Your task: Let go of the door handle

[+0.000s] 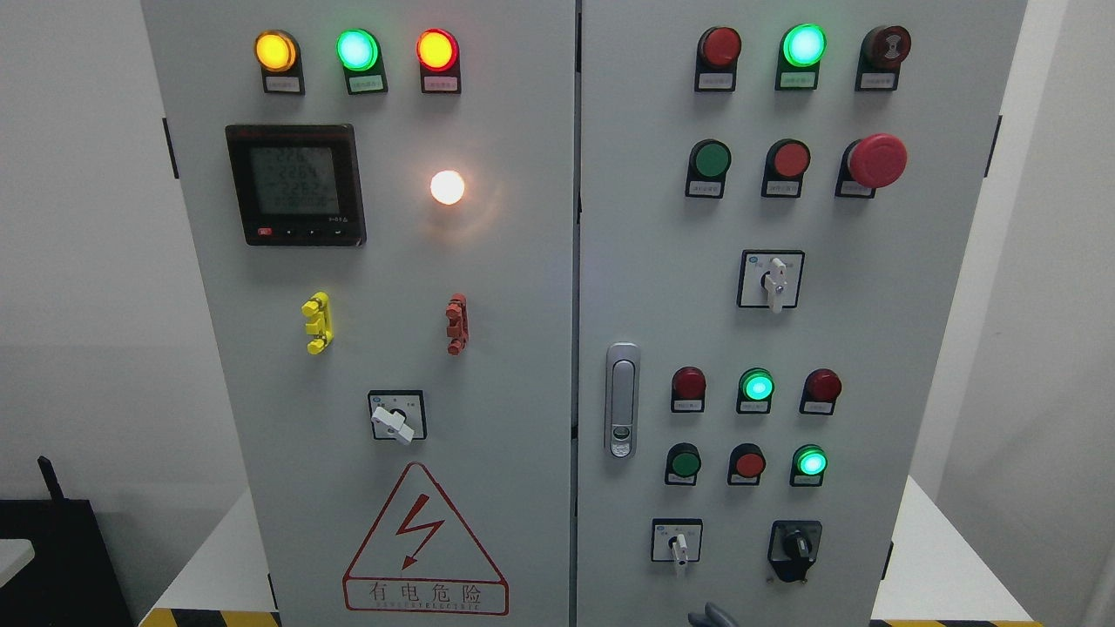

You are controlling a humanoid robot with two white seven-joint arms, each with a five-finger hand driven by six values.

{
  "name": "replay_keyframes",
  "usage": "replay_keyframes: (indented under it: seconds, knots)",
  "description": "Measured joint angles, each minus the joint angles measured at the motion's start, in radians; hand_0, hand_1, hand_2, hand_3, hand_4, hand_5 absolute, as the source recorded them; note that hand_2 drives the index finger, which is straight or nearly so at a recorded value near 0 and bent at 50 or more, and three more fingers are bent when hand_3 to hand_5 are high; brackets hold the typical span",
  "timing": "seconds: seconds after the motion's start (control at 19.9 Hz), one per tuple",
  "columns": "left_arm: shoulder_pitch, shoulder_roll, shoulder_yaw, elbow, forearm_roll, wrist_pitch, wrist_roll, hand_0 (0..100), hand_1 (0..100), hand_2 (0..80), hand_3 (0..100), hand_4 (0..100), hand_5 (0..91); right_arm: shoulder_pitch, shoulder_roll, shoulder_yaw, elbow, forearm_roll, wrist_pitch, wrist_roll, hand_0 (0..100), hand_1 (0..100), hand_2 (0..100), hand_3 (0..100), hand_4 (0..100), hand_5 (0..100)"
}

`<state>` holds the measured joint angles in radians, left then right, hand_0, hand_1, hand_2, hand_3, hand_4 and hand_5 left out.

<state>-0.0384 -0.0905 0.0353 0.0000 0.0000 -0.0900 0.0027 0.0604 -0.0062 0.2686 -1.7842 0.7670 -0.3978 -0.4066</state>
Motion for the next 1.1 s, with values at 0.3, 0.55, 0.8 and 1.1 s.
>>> replay_keyframes:
  seconds: [0.3, 0.55, 0.8, 1.1]
  knots:
    - [0.000, 0.000, 0.000, 0.000, 0.000, 0.000, 0.000, 12, 39, 0.0, 0, 0, 0.0, -0.059, 0.035, 0.001, -0.002, 0.246, 0.135, -0.027, 35, 42, 0, 100, 100, 100]
    - [0.000, 0.000, 0.000, 0.000, 0.000, 0.000, 0.000, 12, 39, 0.0, 0, 0, 0.0, -0.100, 0.053, 0.002, 0.003, 0.364, 0.205, -0.006, 35, 41, 0, 100, 100, 100]
    - [0.000, 0.000, 0.000, 0.000, 0.000, 0.000, 0.000, 12, 39, 0.0, 0, 0, 0.0, -0.137, 0.066, 0.004, 0.008, 0.456, 0.261, 0.058, 36, 42, 0, 100, 99, 100]
    - [0.000, 0.000, 0.000, 0.000, 0.000, 0.000, 0.000, 12, 39, 0.0, 0, 0, 0.0, -0.181, 0.081, 0.006, 0.016, 0.535, 0.287, 0.116, 36, 42, 0, 100, 98, 100]
